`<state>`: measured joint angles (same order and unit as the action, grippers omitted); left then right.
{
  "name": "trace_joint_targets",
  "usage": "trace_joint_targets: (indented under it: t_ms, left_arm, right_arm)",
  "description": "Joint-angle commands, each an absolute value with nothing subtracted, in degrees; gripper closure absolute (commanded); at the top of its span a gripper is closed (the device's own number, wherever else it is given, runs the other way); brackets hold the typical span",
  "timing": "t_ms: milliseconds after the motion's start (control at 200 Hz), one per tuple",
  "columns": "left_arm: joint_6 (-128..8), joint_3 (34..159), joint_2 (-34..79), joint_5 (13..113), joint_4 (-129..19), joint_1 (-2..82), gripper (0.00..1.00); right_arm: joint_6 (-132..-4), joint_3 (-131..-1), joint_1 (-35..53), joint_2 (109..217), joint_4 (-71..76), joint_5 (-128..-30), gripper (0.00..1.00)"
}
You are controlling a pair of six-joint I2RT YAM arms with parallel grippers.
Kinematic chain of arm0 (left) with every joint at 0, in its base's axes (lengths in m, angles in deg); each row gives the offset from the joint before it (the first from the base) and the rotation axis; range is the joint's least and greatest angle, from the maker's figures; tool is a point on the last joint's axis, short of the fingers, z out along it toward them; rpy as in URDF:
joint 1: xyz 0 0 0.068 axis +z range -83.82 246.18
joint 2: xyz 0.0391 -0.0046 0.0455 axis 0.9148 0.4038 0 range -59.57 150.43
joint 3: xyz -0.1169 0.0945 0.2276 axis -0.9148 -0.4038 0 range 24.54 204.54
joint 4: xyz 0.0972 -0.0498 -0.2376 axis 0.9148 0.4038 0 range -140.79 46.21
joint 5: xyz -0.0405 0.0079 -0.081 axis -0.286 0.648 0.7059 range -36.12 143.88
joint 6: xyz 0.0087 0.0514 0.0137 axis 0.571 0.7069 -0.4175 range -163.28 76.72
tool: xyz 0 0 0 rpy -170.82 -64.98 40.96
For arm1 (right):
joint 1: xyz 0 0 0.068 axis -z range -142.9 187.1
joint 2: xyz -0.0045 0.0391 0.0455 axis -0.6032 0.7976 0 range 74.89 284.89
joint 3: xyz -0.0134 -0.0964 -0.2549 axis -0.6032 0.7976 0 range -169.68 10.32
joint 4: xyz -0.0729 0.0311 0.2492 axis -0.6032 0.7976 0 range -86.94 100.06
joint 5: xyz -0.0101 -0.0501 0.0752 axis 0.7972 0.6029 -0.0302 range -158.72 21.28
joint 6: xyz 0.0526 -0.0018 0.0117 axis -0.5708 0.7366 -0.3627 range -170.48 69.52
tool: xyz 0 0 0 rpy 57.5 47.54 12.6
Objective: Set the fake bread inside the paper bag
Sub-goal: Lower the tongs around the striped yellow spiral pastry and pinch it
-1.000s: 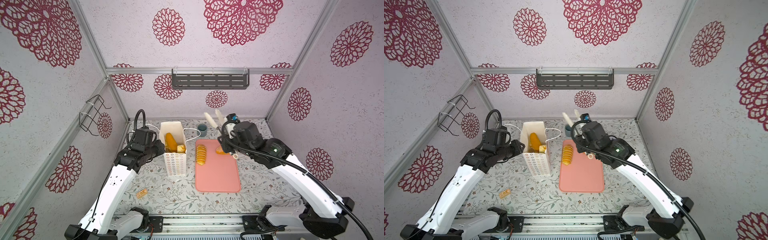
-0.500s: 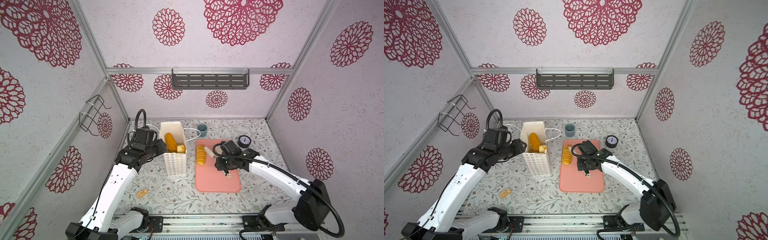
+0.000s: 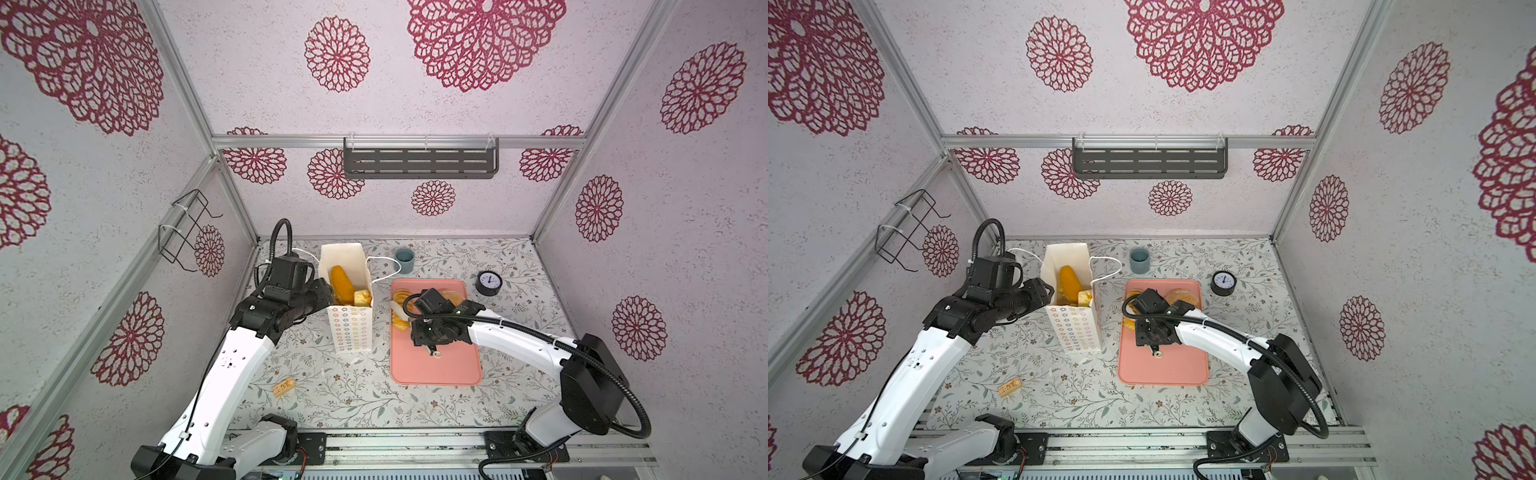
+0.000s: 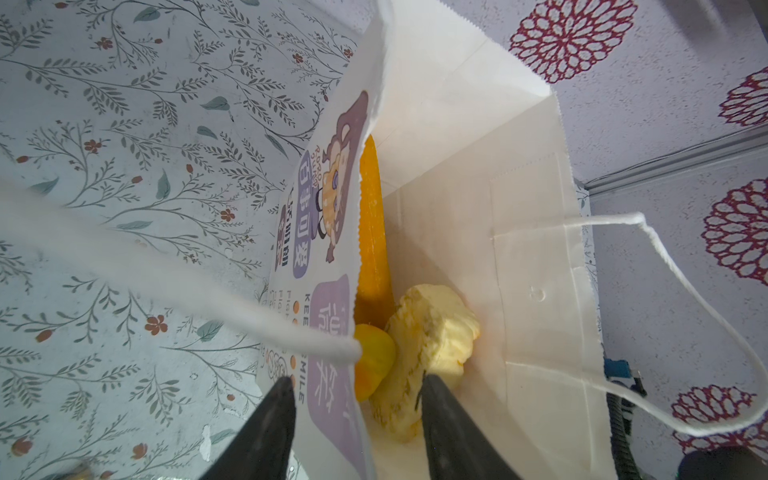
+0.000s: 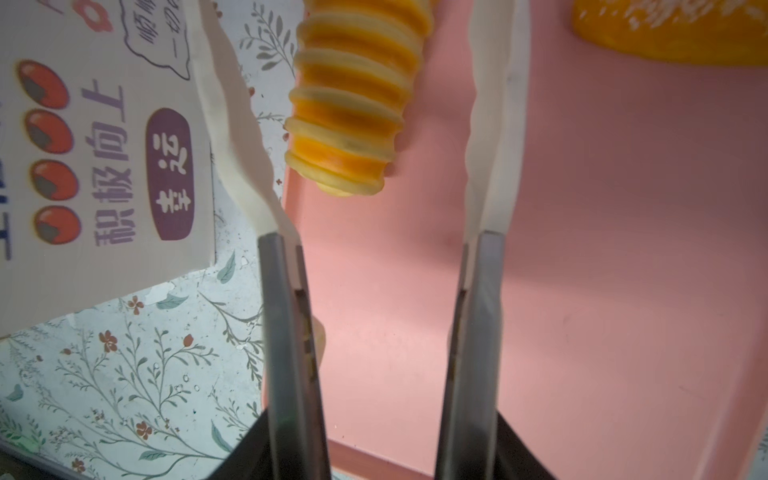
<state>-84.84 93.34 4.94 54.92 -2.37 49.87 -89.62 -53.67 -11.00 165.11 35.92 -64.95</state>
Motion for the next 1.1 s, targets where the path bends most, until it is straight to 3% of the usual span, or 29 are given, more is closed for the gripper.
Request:
trace_joint_targets:
  t_ms: [0,565,766,1096]
  left_arm:
    - [-84.11,92.57,4.36,55.51,-4.23,50.35,0.48]
    - [-82.55,91.82,4.2,56.25,-5.2,50.45,0.48]
    - [-82.61,91.43,3.82,56.2,-5.2,50.55,0.48]
    - [-82.65,91.47,3.33,55.88,-4.93,50.71,0.48]
  right_arm:
    - [-92.32,-56.59,-12.06,165.27,35.98,-61.41,0.44]
    - [-94.45,-57.51,-14.17,169.75,36.87,-59.71,0.45]
    - [-94.21,-56.64,-14.2,169.62,37.74,-58.98,0.54]
    - [-93.6,-54.13,-12.61,165.07,40.47,-56.38,0.56]
